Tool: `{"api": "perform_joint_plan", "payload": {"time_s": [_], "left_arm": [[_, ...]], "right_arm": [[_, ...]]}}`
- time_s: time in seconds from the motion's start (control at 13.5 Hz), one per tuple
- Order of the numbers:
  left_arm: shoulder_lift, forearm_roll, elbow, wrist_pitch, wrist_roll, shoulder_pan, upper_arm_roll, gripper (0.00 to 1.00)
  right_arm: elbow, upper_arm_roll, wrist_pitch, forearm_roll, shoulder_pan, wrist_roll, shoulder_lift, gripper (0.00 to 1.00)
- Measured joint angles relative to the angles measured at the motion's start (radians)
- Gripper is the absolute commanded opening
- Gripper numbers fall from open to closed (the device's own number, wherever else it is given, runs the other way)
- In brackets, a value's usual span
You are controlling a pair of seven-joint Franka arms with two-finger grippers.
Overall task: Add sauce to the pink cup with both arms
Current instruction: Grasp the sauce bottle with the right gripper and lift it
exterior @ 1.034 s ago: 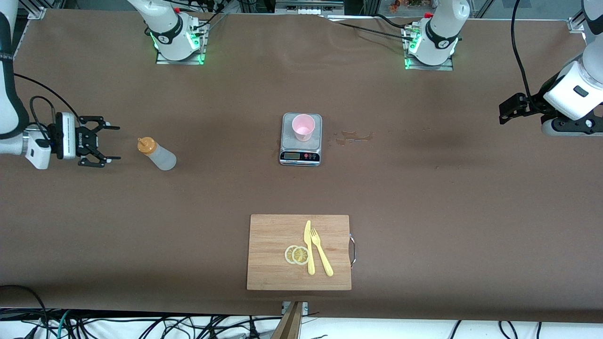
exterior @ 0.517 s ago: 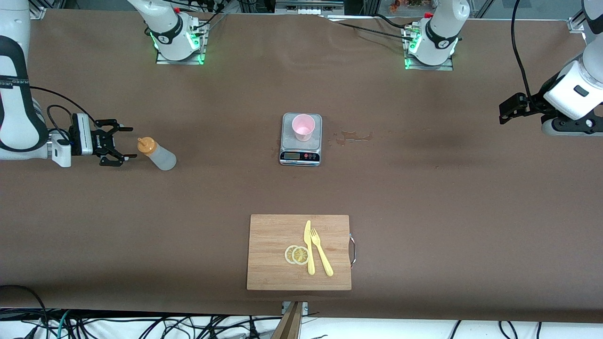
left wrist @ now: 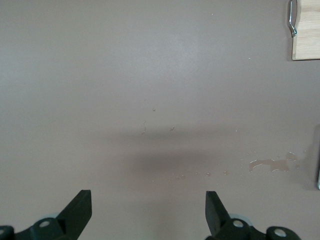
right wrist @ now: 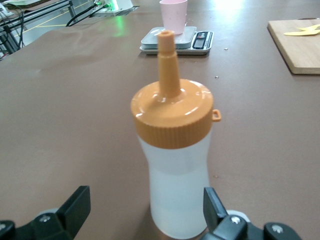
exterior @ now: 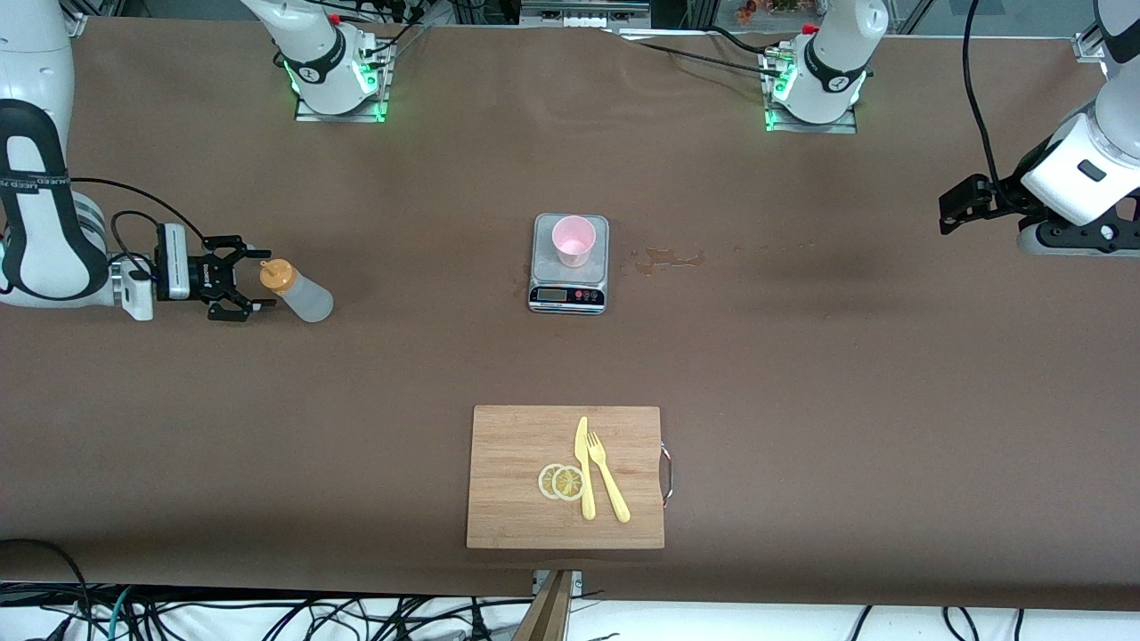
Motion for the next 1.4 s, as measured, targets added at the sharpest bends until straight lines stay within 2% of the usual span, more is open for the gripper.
{"api": "perform_joint_plan", "payload": {"time_s": [0.81,0.89,1.18,1.4], "left_arm": [[0.0,0.0,0.0,-0.008,0.0,0.003,0.0,1.0],[0.0,0.0,0.0,-0.009,0.0,0.003,0.0,1.0],[0.0,0.0,0.0,-0.01,0.0,0.003,0.0,1.0],[0.0,0.0,0.0,-0.01,0.0,0.003,0.0,1.0]], "right_arm": [[0.02,0.003,0.001,0.1,0.034,0.0,0.049,0.99],[0.024,0.003,0.001,0.104,0.041,0.0,0.049,0.95],[0.026,0.003,0.012,0.122,0.066,0.001,0.057,0.68],[0.026,0.003,0.015,0.123,0.07,0.001,0.067,0.4]]}}
